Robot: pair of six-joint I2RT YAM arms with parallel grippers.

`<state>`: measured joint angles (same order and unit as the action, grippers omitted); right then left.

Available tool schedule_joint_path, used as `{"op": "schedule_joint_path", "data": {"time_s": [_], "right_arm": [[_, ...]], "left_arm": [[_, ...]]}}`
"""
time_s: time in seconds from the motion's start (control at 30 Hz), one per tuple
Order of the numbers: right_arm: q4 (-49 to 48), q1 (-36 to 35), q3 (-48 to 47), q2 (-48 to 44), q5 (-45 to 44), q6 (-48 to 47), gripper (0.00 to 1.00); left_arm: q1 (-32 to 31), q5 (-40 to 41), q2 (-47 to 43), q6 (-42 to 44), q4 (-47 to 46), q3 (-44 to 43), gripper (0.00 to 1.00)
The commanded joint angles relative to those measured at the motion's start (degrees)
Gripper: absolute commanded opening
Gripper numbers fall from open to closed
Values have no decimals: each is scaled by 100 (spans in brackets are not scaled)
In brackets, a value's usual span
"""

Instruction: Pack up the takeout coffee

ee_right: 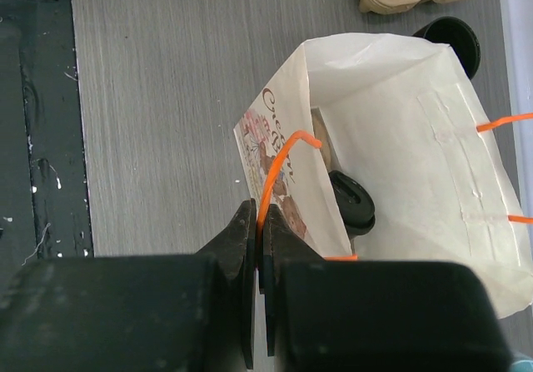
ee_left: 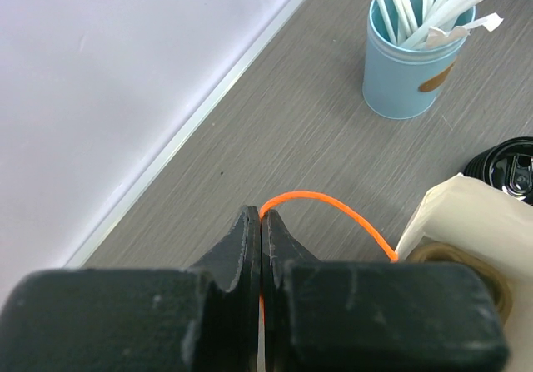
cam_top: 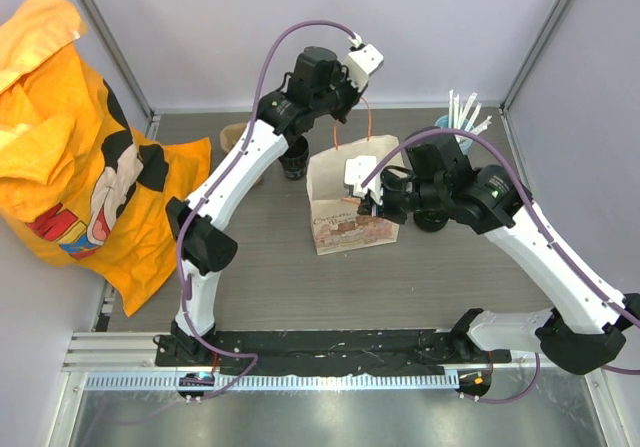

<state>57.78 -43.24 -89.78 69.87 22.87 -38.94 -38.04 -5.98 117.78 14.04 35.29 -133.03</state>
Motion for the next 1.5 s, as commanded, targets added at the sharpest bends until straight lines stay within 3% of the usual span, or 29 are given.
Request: {"op": "schedule_joint_path", "data": {"time_s": [0.0, 0.23, 0.3, 0.33, 0.37, 0.5, 0.73, 0.93, 1.0, 1.3, 1.47], "right_arm": [[-267, -61, -40, -184, 209, 106, 2], [-293, -70, 22, -236, 191, 106, 6], [-302, -70, 13, -237, 182, 115, 15], [-320, -70, 4, -245, 165, 123, 25], [-320, -70, -5, -254, 121, 123, 28], [-355, -61, -84, -298, -11, 150, 49], [-487, -61, -251, -403, -555, 211, 68], [-759, -53, -198, -570, -1169, 325, 83], [-890, -17, -216, -649, -1390, 395, 98], [-1075, 140, -303, -948, -2015, 448, 100], [-1277, 430, -418, -1141, -2260, 676, 100]], "left_arm": [[-89, 53, 26, 72, -391, -250, 0], [-116, 97, -9, 98, -382, -197, 5], [-116, 123, -35, 107, -365, -162, 26], [-116, 132, -70, 107, -373, -136, 39], [-116, 149, -88, 107, -365, -109, 54], [-116, 272, -237, 186, -356, 14, 68], [-107, 404, -554, 301, -268, 120, 99], [-107, 483, -852, 336, -180, 216, 100], [-107, 475, -1001, 345, -136, 103, 100], [-107, 159, -1924, 783, 435, 312, 100], [68, 439, -2582, 829, 611, 611, 100]]}}
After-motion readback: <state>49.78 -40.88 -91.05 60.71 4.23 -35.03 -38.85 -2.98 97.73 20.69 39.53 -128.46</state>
